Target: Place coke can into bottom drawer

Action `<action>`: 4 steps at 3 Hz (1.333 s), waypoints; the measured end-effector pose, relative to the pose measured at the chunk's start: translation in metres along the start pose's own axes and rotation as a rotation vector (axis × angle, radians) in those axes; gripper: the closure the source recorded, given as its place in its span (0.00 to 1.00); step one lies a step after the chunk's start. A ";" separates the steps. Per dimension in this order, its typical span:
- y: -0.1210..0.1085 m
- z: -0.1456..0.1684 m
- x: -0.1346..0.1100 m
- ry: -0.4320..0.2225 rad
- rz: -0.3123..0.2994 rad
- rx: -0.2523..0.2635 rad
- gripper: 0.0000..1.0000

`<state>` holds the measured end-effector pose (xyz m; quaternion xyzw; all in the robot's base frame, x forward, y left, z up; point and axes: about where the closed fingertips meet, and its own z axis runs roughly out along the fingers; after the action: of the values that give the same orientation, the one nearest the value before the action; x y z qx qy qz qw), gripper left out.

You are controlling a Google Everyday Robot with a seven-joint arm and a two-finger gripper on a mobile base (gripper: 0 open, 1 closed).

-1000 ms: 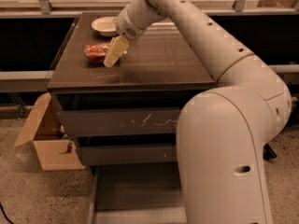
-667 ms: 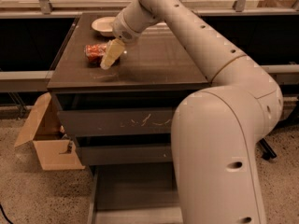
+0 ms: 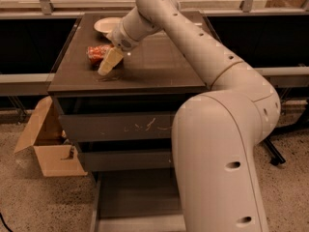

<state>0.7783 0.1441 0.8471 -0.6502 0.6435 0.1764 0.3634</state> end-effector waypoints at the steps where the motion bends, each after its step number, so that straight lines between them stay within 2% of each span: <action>1: 0.000 0.006 0.002 -0.014 0.004 -0.009 0.39; 2: 0.002 -0.004 -0.008 -0.063 -0.019 -0.005 0.70; 3: 0.006 -0.027 -0.025 -0.133 -0.050 0.007 0.94; 4: 0.007 -0.027 -0.025 -0.135 -0.052 0.005 1.00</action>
Offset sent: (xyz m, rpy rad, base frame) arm 0.0000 -0.0005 0.0113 0.0570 -0.0241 0.0314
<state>0.7627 0.1439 0.8809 -0.6522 0.6009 0.2087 0.4123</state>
